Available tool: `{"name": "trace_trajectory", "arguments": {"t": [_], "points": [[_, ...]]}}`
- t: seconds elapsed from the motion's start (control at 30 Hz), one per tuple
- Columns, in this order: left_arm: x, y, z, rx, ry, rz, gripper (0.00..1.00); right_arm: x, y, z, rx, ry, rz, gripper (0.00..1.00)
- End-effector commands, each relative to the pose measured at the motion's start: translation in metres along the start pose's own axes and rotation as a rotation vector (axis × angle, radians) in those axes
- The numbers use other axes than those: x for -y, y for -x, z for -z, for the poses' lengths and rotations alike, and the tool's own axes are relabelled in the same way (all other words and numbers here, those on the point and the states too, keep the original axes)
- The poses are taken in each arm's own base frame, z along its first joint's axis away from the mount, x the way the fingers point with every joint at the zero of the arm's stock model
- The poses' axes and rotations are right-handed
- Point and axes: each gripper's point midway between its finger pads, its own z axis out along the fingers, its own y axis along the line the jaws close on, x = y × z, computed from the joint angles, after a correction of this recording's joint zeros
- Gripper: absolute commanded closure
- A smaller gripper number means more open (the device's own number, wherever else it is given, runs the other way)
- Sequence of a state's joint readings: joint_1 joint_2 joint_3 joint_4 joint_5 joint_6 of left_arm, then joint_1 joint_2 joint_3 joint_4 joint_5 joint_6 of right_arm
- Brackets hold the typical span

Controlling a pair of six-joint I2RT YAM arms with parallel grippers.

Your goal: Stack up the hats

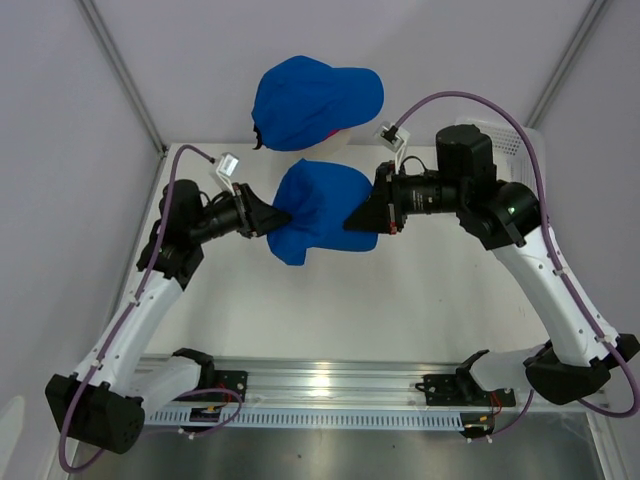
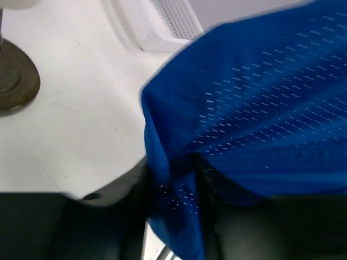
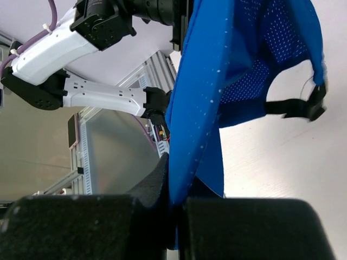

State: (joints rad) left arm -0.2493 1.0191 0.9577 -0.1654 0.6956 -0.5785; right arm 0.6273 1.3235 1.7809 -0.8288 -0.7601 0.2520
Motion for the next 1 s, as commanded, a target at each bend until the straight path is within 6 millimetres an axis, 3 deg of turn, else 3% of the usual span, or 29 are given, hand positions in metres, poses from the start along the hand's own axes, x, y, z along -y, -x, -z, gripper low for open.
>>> {"name": "trace_trajectory", "arguments": {"t": [0.0, 0.03, 0.07, 0.1, 0.17, 0.23, 0.27, 0.3, 0.37, 0.4, 0.43, 0.57, 0.6, 0.63, 0.67, 0.73, 0.93, 0.97], "points": [[0.025, 0.024, 0.008, 0.074, -0.068, -0.117, 0.65, -0.026, 0.016, 0.008, 0.058, 0.092, 0.090, 1.00], [0.033, 0.029, 0.011, 0.094, -0.092, -0.138, 0.74, -0.024, 0.014, 0.006, 0.051, 0.088, 0.083, 1.00], [0.044, 0.032, 0.017, 0.110, -0.118, -0.148, 0.97, -0.019, 0.014, 0.005, 0.050, 0.069, 0.076, 1.00], [0.050, 0.035, 0.020, 0.126, -0.128, -0.153, 0.99, -0.015, 0.013, 0.004, 0.050, 0.050, 0.070, 1.00], [0.058, 0.047, 0.027, 0.178, -0.121, -0.163, 0.99, 0.000, 0.013, 0.003, 0.054, -0.029, 0.050, 1.00], [0.066, 0.063, 0.040, 0.259, -0.073, -0.143, 0.99, 0.011, 0.014, 0.002, 0.063, -0.092, 0.028, 0.86], [0.061, 0.065, 0.044, 0.278, -0.024, -0.100, 0.99, 0.020, 0.018, 0.004, 0.087, -0.151, 0.019, 0.67], [0.060, 0.076, 0.052, 0.351, 0.017, -0.052, 0.99, 0.026, 0.017, 0.003, 0.097, -0.179, -0.015, 0.65], [0.059, 0.079, 0.056, 0.412, 0.028, 0.007, 0.99, 0.033, 0.025, 0.004, 0.156, -0.223, -0.030, 0.57], [0.066, 0.080, 0.061, 0.436, 0.011, 0.007, 0.99, 0.040, 0.018, -0.001, 0.154, -0.229, -0.055, 0.52], [0.068, 0.079, 0.061, 0.444, 0.004, 0.013, 0.99, 0.037, 0.028, -0.004, 0.211, -0.201, -0.051, 0.48], [0.071, 0.070, 0.054, 0.449, -0.002, 0.071, 0.99, 0.022, 0.031, -0.014, 0.337, -0.033, -0.044, 0.40], [0.073, 0.074, 0.056, 0.480, -0.013, 0.077, 0.99, 0.008, 0.045, -0.008, 0.419, 0.026, 0.009, 0.38], [0.071, 0.071, 0.056, 0.490, -0.014, 0.098, 0.99, 0.017, 0.033, -0.015, 0.412, 0.029, -0.022, 0.36], [0.079, 0.075, 0.063, 0.528, -0.044, 0.126, 0.99, 0.017, 0.033, -0.015, 0.430, 0.036, -0.034, 0.35], [0.074, 0.080, 0.069, 0.588, -0.034, 0.162, 0.99, 0.019, 0.034, -0.013, 0.458, 0.031, -0.015, 0.34], [0.100, 0.109, 0.098, 0.680, -0.041, 0.210, 0.99, 0.048, 0.011, -0.016, 0.489, -0.070, 0.039, 0.26], [0.105, 0.117, 0.106, 0.703, -0.028, 0.237, 0.99, 0.058, -0.002, -0.015, 0.506, -0.102, 0.031, 0.24]]}}
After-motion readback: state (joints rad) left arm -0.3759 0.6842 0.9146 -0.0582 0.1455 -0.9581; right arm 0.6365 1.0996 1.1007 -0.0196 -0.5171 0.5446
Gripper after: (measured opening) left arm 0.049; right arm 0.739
